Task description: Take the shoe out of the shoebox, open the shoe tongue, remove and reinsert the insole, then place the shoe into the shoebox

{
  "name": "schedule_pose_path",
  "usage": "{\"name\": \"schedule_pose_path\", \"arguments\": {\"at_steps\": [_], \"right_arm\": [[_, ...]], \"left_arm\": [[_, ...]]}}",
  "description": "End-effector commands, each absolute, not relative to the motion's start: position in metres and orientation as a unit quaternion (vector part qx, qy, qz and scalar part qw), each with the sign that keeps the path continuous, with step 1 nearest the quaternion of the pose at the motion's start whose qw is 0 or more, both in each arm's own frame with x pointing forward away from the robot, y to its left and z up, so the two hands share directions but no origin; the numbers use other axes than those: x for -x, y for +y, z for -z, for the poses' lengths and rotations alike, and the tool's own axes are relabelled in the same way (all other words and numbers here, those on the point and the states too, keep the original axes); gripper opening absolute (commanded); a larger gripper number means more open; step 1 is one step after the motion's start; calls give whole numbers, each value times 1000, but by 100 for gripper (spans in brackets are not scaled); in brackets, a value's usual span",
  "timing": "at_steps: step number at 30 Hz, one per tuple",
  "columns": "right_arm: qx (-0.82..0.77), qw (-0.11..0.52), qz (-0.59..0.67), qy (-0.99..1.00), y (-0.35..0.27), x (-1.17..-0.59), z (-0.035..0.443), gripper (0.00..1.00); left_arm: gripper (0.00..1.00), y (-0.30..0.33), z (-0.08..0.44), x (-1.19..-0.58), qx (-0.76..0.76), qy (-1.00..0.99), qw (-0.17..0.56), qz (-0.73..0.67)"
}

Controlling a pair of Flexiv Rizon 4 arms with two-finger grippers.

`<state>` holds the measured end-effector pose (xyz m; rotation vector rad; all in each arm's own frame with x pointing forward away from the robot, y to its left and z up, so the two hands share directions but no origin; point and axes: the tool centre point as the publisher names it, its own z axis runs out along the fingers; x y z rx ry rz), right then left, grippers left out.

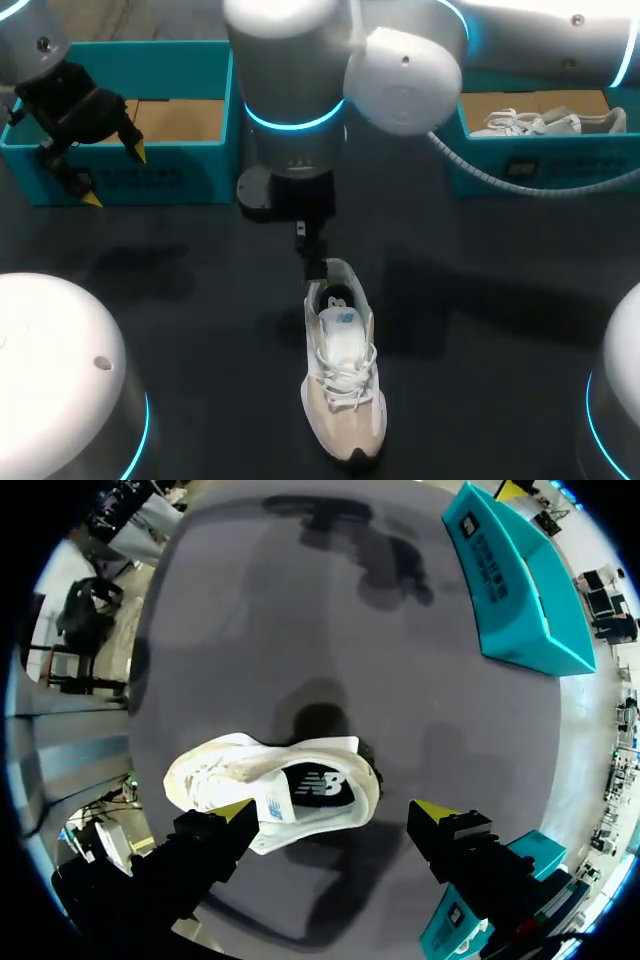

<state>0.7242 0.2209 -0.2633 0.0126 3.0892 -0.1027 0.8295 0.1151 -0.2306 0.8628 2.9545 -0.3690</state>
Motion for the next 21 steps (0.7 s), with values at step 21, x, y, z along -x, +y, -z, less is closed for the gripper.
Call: {"name": "schedule_pose_path", "arguments": {"at_steps": [21], "right_arm": [[-11, 46, 6, 999, 200, -748, 315, 100]], "left_arm": [[100, 115, 230, -829, -278, 953, 20, 117]]}}
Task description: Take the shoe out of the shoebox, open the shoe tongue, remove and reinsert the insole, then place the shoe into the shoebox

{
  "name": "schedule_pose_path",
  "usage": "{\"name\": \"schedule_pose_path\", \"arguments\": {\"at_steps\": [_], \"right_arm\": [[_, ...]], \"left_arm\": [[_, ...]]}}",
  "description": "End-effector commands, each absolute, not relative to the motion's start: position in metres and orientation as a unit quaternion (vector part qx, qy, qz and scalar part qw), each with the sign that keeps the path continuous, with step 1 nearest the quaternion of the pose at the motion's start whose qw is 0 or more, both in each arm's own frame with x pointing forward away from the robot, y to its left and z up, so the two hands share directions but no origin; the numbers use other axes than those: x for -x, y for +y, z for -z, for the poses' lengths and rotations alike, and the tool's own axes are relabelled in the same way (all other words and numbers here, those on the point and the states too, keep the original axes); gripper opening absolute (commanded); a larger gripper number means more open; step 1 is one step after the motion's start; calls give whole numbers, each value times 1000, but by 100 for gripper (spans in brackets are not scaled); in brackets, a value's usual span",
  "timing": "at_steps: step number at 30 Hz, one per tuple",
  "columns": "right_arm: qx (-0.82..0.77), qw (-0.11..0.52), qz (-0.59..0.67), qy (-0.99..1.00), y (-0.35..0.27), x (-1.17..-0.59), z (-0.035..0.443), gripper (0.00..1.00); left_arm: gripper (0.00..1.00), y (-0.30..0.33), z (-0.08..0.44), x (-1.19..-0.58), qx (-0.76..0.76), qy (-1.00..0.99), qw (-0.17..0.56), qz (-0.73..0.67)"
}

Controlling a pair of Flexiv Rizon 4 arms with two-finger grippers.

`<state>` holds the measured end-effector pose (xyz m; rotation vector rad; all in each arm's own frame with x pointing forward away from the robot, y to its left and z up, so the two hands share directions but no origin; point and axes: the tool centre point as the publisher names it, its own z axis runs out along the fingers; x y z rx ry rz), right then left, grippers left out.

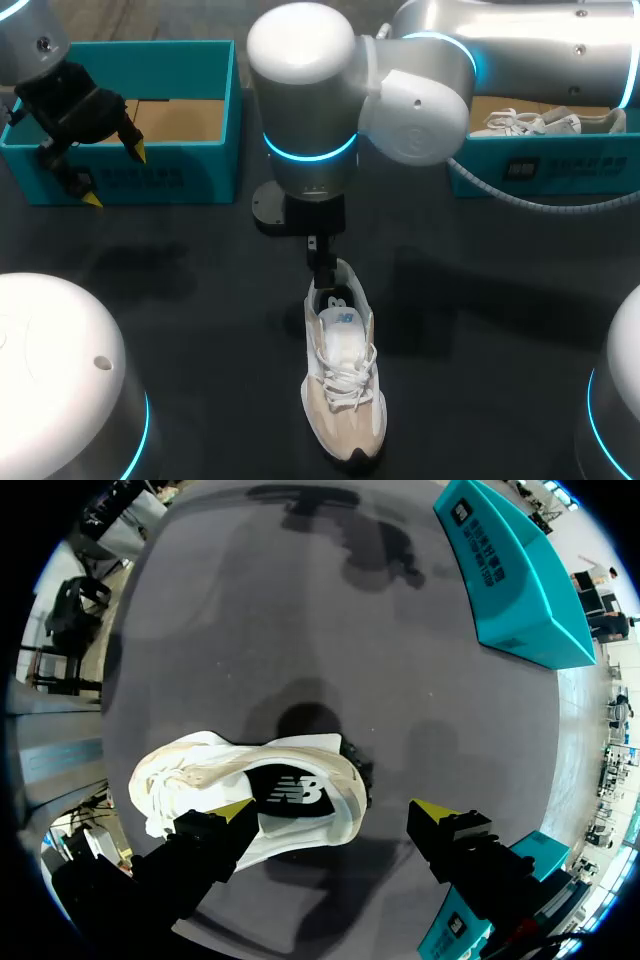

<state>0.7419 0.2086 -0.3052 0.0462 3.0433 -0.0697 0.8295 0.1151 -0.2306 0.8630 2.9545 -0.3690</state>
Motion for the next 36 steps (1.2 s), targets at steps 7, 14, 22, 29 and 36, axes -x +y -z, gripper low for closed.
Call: {"name": "schedule_pose_path", "arguments": {"at_steps": [7, 14, 22, 29, 36], "right_arm": [[-6, 40, 1, 999, 199, -758, 332, 100], [2, 37, 3, 999, 200, -761, 343, 100], [12, 36, 9, 999, 202, -765, 349, 100], [19, 35, 14, 999, 203, -771, 350, 100], [19, 31, 17, 999, 203, -774, 357, 100]], "left_arm": [[100, 115, 230, -829, -278, 953, 20, 117], [100, 115, 230, -829, -278, 953, 20, 117], [100, 115, 230, -829, -278, 953, 20, 117], [100, 115, 230, -829, -278, 953, 20, 117], [100, 115, 230, -829, -278, 953, 20, 117]]}}
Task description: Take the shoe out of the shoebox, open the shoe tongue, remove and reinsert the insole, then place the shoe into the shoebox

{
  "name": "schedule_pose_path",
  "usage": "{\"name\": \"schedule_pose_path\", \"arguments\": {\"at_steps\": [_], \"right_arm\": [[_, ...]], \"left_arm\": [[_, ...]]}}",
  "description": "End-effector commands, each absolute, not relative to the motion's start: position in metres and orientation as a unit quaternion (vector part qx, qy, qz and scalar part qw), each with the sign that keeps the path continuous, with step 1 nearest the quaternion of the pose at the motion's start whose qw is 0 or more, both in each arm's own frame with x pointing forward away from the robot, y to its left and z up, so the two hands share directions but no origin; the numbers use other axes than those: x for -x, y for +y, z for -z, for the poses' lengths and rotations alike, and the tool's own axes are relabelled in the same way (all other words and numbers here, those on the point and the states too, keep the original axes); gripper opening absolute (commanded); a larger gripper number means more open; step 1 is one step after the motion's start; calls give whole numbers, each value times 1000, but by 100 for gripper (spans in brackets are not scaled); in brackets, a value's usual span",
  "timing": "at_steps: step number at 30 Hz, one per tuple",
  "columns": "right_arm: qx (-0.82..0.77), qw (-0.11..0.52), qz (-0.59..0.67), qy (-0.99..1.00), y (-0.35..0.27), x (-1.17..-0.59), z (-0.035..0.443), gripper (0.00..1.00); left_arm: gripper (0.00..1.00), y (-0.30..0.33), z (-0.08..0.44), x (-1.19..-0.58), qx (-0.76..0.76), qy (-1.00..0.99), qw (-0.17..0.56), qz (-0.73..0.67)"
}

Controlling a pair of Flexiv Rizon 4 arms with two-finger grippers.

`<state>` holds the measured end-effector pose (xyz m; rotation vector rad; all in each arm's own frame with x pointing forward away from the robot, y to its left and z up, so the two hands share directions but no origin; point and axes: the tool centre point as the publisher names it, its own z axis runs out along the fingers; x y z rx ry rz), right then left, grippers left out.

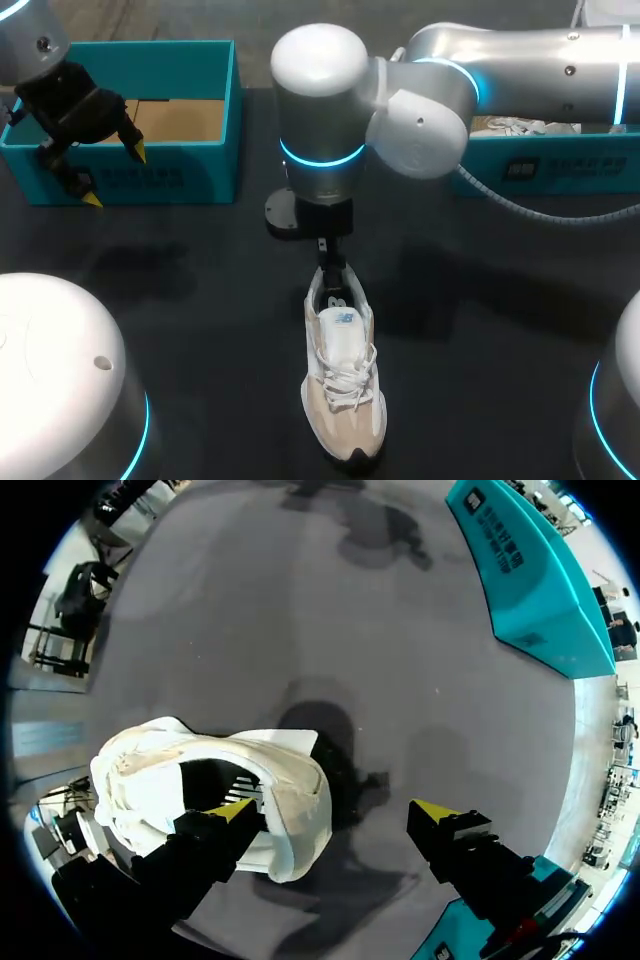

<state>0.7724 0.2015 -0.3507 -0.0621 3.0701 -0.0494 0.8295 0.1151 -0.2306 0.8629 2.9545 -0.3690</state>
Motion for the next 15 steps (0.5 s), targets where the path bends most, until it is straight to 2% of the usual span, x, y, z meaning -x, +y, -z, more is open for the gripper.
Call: {"name": "schedule_pose_path", "arguments": {"at_steps": [1, 15], "right_arm": [[18, 30, 17, 999, 202, -774, 359, 100], [5, 25, 3, 1000, 194, -772, 375, 100]], "left_arm": [[100, 115, 230, -829, -278, 953, 20, 117], [100, 115, 230, -829, -278, 953, 20, 117]]}}
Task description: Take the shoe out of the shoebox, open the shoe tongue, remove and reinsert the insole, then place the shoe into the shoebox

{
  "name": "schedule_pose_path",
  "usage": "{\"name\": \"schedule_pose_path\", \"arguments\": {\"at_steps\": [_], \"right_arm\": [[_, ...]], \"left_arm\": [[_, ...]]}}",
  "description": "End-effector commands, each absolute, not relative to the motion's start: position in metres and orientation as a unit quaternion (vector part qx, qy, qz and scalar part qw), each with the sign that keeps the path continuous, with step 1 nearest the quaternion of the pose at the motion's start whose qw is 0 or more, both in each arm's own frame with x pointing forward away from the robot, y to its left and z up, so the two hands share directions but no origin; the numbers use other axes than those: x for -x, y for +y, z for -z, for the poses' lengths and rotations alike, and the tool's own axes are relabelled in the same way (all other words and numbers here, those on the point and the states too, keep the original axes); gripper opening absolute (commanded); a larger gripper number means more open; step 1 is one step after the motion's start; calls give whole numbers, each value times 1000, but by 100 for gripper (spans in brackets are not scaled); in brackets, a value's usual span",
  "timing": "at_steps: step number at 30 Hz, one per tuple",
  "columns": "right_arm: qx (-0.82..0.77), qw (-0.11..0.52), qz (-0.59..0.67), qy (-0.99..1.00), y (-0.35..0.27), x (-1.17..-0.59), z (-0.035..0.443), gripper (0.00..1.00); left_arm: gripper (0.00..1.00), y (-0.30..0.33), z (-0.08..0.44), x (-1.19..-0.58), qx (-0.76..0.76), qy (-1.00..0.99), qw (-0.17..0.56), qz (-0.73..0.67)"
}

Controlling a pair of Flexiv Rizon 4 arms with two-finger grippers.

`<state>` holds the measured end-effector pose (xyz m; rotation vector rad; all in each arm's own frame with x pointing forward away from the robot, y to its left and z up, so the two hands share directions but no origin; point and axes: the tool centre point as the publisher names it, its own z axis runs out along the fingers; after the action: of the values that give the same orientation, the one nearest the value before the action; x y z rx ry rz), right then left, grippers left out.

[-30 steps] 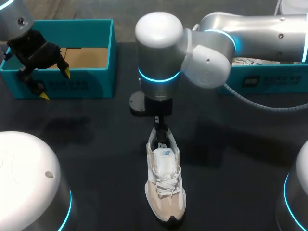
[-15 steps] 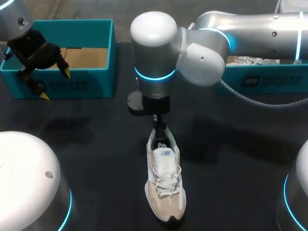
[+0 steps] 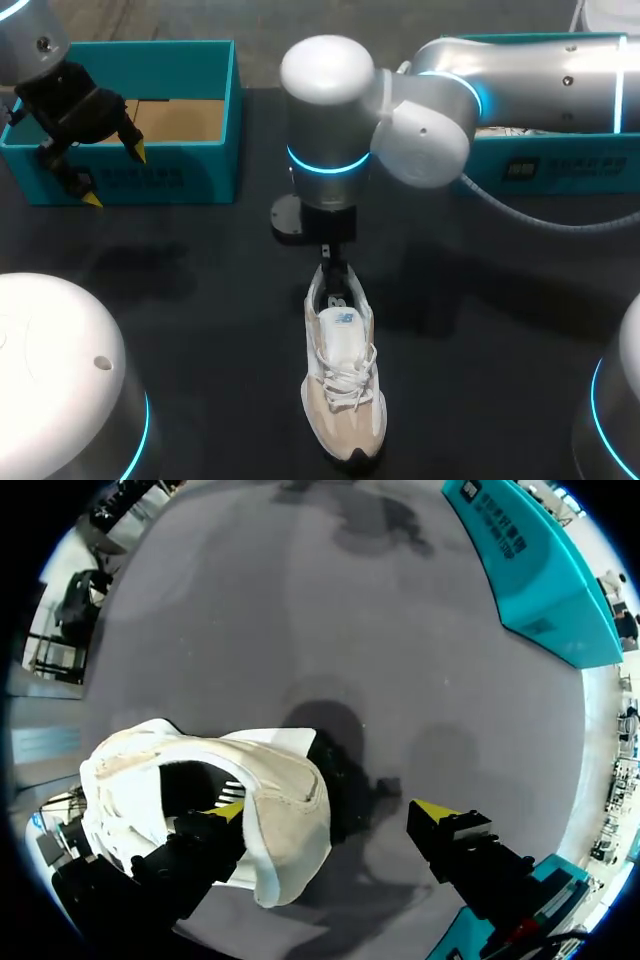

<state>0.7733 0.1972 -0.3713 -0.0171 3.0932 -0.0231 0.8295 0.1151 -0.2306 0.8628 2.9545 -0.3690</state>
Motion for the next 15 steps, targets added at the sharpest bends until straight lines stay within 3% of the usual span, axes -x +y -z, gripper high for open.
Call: {"name": "schedule_pose_path", "arguments": {"at_steps": [1, 12, 15], "right_arm": [[5, 22, 3, 1000, 194, -772, 377, 100], [5, 4, -11, 1000, 192, -775, 394, 100], [2, 0, -15, 1000, 191, -775, 395, 90]], "left_arm": [[100, 115, 230, -829, -278, 953, 20, 117], [100, 115, 230, -829, -278, 953, 20, 117], [100, 115, 230, -829, -278, 953, 20, 117]]}}
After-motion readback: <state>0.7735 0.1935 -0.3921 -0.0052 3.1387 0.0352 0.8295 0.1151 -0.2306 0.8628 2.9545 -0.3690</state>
